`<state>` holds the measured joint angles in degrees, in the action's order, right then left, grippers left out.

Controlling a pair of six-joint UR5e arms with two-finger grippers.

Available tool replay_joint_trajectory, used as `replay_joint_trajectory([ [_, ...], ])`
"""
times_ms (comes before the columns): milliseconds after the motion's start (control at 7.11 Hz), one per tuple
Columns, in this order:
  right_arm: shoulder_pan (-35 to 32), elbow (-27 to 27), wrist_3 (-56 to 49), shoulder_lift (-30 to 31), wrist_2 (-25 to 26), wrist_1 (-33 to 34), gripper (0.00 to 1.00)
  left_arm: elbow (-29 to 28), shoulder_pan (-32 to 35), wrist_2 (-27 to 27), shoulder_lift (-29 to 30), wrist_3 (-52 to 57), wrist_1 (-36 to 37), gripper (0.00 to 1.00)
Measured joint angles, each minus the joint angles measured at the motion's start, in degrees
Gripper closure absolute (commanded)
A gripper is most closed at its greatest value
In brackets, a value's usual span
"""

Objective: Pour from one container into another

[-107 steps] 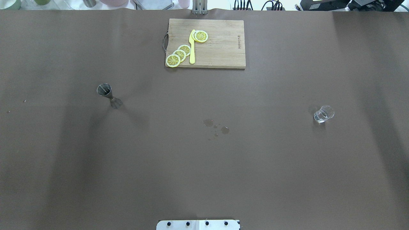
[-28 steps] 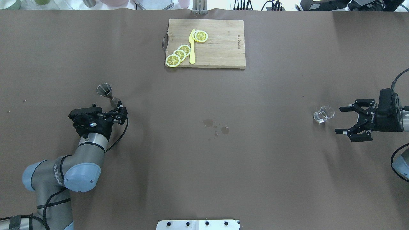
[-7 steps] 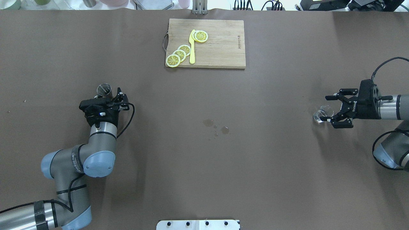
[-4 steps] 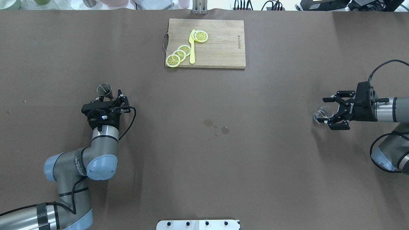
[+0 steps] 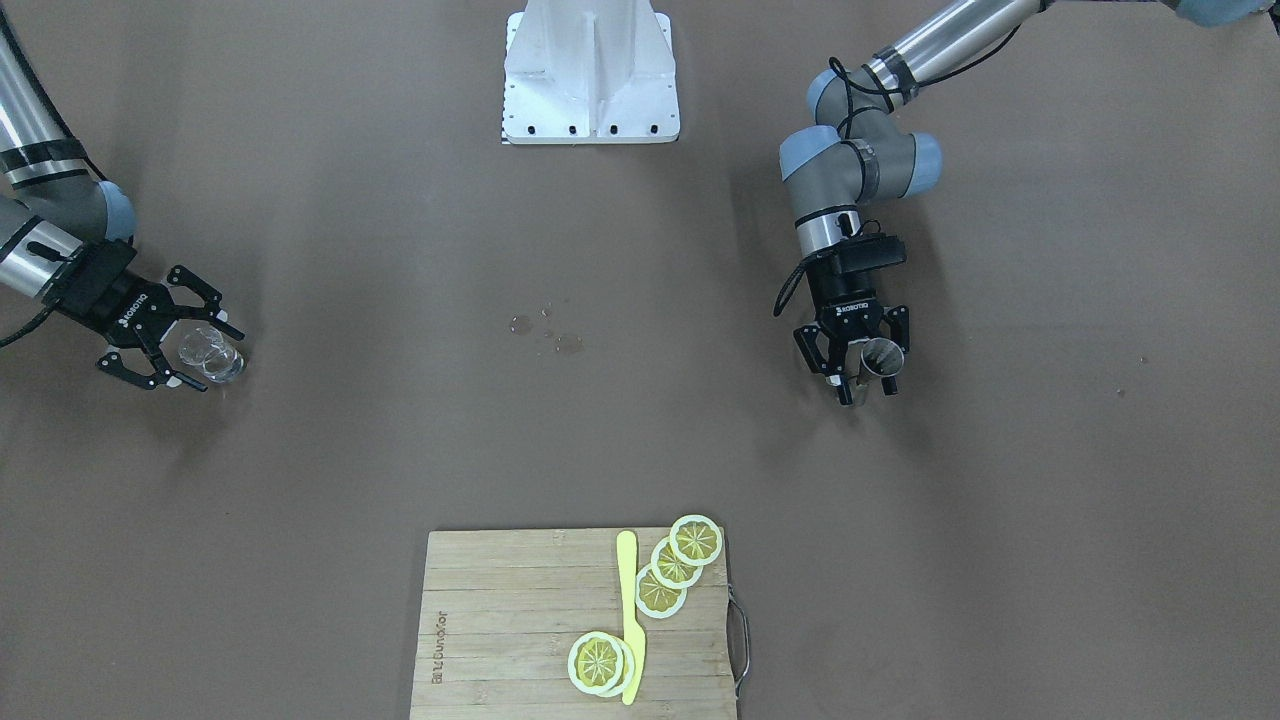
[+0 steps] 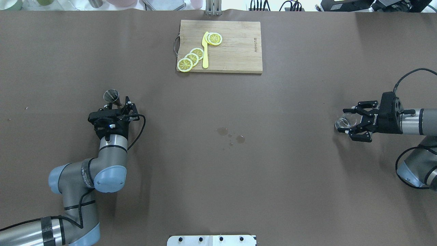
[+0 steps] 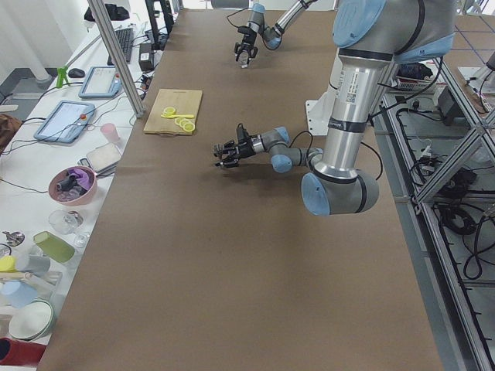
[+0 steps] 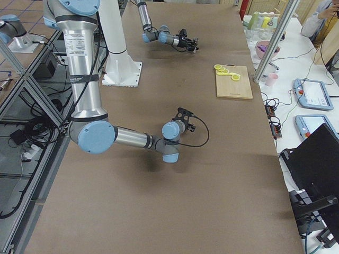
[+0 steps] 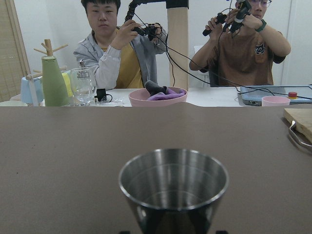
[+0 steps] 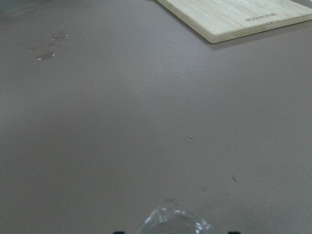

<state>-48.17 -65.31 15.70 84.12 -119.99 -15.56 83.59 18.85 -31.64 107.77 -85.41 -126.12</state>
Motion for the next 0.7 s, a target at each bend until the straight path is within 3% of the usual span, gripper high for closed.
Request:
replay_joint_trajectory([
  [422, 0.01, 0.01, 0.19, 0.2, -0.01, -0.69, 0.51, 0.17, 0.04, -0.04, -0.01, -0.57, 0.09, 0.54],
  [563, 0.01, 0.01, 0.31, 0.26, -0.01, -0.95, 0.55, 0.25, 0.04, -0.02, -0.01, -0.48, 0.19, 0.64],
  [703, 0.01, 0.01, 0.33, 0.33, -0.06, -1.1, 0.63, 0.39, 0.04, -0.01, -0.04, -0.42, 0.23, 0.84],
])
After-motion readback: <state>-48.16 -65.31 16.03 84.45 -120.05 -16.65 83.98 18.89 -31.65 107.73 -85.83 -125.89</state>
